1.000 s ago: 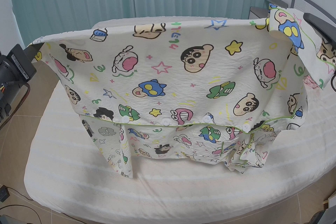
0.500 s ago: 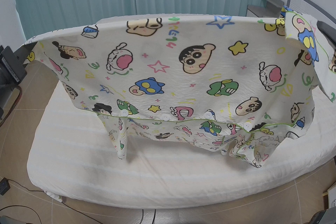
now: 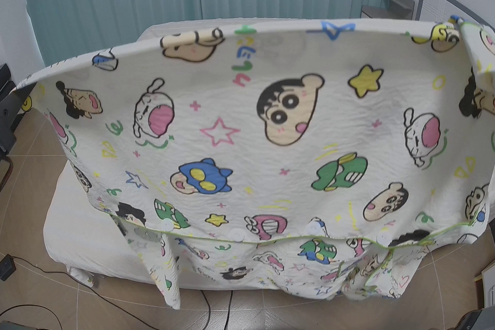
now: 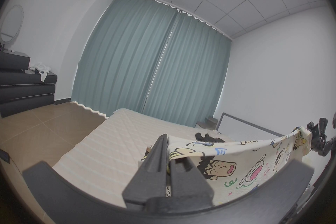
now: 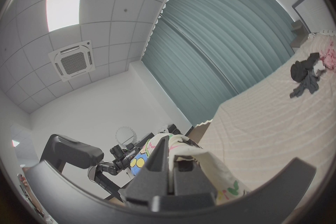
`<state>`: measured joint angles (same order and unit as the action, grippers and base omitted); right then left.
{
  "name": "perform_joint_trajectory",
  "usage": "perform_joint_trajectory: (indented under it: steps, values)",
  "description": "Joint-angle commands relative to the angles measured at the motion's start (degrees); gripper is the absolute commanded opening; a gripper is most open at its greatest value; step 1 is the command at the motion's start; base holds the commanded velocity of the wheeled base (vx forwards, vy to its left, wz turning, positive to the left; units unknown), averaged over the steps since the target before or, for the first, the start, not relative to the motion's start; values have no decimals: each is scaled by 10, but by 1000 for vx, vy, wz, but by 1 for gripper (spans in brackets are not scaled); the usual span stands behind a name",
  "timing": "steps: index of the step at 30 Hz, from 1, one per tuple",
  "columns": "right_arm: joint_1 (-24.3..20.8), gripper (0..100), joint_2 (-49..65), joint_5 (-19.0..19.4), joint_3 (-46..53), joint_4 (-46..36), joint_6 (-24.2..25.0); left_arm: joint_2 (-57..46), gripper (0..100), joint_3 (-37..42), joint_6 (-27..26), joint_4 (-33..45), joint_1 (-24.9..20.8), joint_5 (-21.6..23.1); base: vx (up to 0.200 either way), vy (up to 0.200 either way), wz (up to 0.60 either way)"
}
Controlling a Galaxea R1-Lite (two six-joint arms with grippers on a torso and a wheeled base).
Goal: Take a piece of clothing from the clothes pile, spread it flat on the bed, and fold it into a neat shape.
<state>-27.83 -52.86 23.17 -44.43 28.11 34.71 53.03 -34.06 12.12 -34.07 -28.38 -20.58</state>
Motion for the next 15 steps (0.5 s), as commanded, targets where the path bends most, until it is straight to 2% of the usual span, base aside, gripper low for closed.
perform_joint_trajectory:
  steps: [1, 11, 15]
  values:
    - [2, 0, 17, 6, 15, -34, 2, -44, 0, 7, 1, 42, -2, 3, 0, 0, 0]
    - [8, 0, 3, 3, 73, -45, 1, -41, 0, 73, 1, 62, -1, 13, 0, 0, 0]
    - [37, 0, -22, 4, 95, -42, -3, -15, 0, 87, 2, 59, 0, 13, 0, 0, 0]
